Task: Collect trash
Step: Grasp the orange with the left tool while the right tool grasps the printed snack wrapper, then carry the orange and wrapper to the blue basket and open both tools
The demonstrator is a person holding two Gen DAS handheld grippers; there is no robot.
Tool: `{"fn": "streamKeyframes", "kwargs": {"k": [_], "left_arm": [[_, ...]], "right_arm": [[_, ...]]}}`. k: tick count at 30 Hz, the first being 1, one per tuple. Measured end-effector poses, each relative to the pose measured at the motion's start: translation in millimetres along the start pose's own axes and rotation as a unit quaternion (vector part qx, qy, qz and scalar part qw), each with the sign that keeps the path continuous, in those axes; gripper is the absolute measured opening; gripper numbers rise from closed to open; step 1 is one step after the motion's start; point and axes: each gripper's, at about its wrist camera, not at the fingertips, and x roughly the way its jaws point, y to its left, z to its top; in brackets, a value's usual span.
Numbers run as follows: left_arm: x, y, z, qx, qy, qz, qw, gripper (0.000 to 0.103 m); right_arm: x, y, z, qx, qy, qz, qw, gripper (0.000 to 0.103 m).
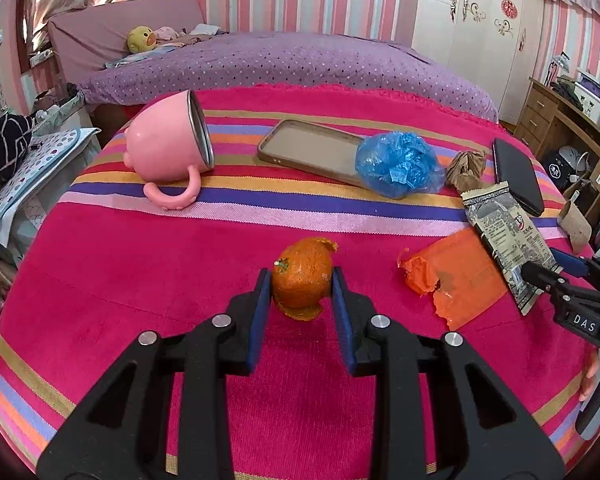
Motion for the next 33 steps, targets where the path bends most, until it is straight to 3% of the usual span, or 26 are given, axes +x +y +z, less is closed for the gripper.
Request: {"fn": "streamKeyframes", "kwargs": {"k": [5,7,8,10,20,33], "left_arm": [[0.2,-4.5,-1.8,0.004,0.0,0.002,1.0,0.029],[-1.3,-6.5,-2.1,0.006,-0.002,0.005,1.0,0.029],[-2.1,-7.7,-2.0,0.006,-0.004,0.005,1.0,0.029],[-3.8,-9.0,-1.5,0.006,-0.006,0.006,0.9999,0.029],[-13.9,-15.8,-0.4,0.009,-0.022,0.001,0.9997,0.029],[-27.2,-26.1,-2.7,0.011,-0.033,-0.007,0.9994,0.029]], "right_arm": [[-6.2,4.3,-0.7,-0.012,-0.014,0.003,1.0,0.035],[-9.9,8.2,-0.9,-0.023,-0.023,0.003,0.999,0.019],[-12.4,11.8,-1.1,-0.032,-0.03,-0.006,0.999,0.006],[-17.8,12.3,-1.0,-0.036,-0.044,-0.015,0.998,0.004],[-56.6,-28.2,-7.3,0.032,-0.108,0.044,0.993,0.004],[-105.0,-83.9,-33.6,0.09,-0.145,0.086,0.982,0.004]]}}
